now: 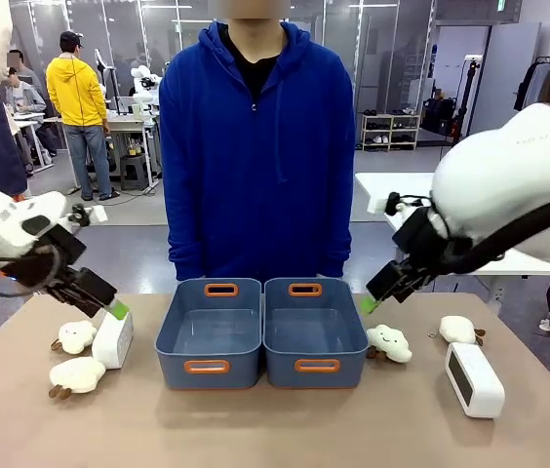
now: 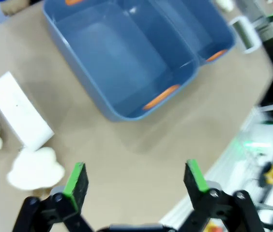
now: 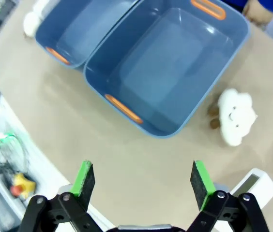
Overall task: Sort the digital clocks into the basket.
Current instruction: Pick up the Digital clock from the table and place it into the empty Plastic storage basket.
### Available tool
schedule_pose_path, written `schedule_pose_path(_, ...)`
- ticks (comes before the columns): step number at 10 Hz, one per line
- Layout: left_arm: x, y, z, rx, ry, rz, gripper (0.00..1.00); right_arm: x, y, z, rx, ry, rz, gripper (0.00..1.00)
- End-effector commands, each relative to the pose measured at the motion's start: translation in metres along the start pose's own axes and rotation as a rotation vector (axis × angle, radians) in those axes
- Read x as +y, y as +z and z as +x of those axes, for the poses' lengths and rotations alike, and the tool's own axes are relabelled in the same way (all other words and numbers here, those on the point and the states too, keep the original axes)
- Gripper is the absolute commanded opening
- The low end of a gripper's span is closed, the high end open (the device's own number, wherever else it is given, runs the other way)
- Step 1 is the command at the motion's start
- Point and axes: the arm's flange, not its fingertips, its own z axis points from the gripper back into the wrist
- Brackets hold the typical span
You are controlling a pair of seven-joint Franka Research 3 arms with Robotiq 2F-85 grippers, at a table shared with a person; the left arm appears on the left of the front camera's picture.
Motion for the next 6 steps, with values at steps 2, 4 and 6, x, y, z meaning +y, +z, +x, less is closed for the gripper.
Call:
schedule_pose_path(2, 0.05, 0.055, -0.045, -0.257, 0.161, -0.246, 1.0, -0.063, 0.042, -0.033, -0.158, -0.199, 0.261, 1.0)
schedule_pose_path(4, 0.082, 0.11, -0.116, -0.49, 0.344, -0.267, 1.0, -0.101, 0.076, -0.087, -0.34, -0.387, 0.405, 1.0)
schedule_pose_path(6, 0.089, 0.132, -0.157, -0.613, 0.415, -0.246, 1.0, -0.113, 0.085, -0.125, -0.459, -0.484, 0.424, 1.0)
